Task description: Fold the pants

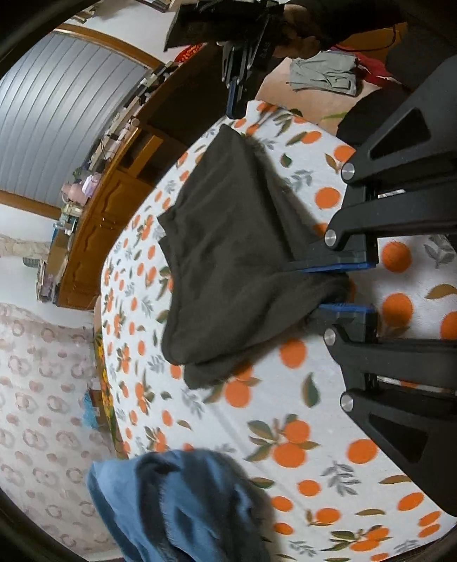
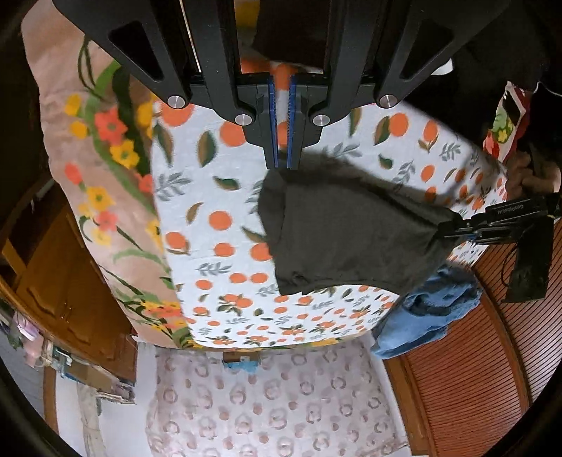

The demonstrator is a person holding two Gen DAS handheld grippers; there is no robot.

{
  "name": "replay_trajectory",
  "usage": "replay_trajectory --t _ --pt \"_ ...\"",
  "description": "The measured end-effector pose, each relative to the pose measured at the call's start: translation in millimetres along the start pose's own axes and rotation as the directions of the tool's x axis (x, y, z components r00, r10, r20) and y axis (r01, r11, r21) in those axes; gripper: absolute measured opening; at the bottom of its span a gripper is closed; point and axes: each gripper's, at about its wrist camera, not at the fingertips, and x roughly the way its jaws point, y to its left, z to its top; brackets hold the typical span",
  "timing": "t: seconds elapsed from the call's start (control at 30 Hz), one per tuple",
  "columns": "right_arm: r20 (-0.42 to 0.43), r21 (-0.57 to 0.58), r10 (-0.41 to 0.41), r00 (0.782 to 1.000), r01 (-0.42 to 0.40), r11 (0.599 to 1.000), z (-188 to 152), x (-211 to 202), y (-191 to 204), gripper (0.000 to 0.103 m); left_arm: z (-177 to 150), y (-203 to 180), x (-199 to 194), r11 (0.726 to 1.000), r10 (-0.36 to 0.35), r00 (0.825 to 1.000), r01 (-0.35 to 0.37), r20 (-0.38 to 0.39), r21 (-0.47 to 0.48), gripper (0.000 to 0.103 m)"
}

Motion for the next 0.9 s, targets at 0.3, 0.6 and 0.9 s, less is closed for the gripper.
replay_trajectory --t 0.3,0.6,0.9 --pt "0.055 -0.126 -0.015 0.998 0.022 0.992 11.2 27.4 35.4 0.042 -18.6 9.7 -10.4 0.998 0.005 1.0 -0.004 0.013 -0.066 0.036" --pt "0.067 0.016 -0.063 0.996 0.062 0.998 -0.9 35.6 9.7 0.051 -29.9 12.7 -9.1 0.992 0.004 1.0 -0.002 0.016 -0.129 0.038" --pt "0.114 0.1 -0.044 0.993 0.033 0.994 6.0 37.9 -1.7 0.053 -23.1 10.7 -22.5 0.988 0.002 0.997 0.01 0.08 -0.153 0.043"
